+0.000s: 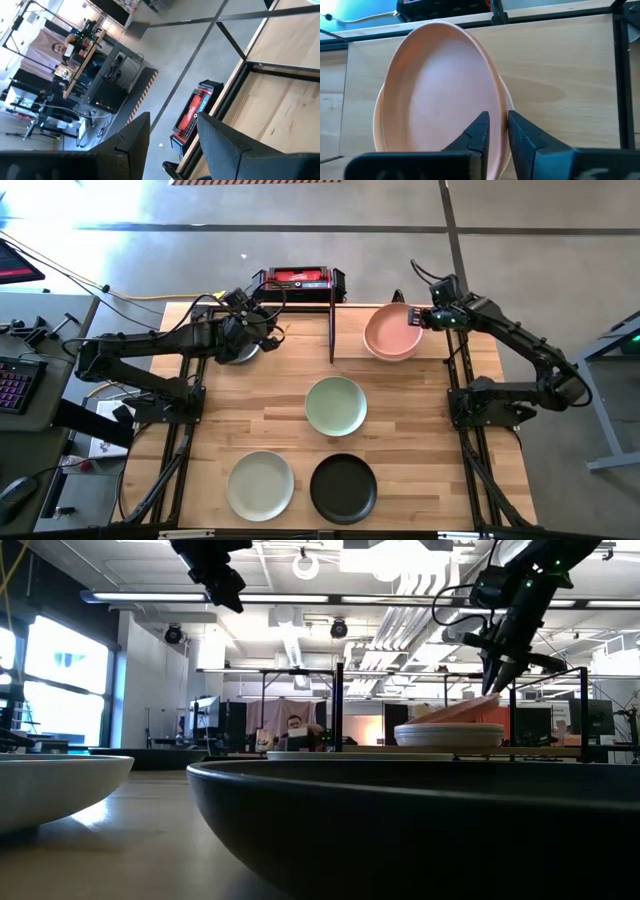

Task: Place and stack plates onto a shelf
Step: Stack the light orange plate on top of the light pink plate on the shelf

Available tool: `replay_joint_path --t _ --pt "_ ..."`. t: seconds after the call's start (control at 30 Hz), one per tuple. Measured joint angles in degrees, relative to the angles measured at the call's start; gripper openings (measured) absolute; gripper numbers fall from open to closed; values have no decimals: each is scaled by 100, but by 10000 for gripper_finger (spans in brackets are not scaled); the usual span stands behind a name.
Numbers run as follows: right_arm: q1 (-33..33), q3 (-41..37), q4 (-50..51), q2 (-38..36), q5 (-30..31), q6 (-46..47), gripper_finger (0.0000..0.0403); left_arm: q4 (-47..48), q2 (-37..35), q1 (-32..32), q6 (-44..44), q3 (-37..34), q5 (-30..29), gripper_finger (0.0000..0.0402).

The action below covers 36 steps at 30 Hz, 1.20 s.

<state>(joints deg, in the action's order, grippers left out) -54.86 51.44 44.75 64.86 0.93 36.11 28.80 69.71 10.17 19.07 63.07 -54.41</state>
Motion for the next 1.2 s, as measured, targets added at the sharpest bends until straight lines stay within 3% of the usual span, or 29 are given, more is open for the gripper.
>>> replay_joint_path --t 0.43,0.6,0.77,1.0,1.2 --pt "250 0 17 0 -214 144 58 2 0 0 6 0 -3 154" --pt "364 66 15 0 -1145 95 57 4 0 0 -127 0 -8 154" --pt "1081 66 -1 7 -1438 267 57 5 0 0 -481 0 -9 154" --pt "2303 66 -696 45 -998 885 57 4 0 0 -554 0 -12 154" --pt "2912 66 -1315 590 -801 1063 57 0 0 0 -555 0 -17 154"
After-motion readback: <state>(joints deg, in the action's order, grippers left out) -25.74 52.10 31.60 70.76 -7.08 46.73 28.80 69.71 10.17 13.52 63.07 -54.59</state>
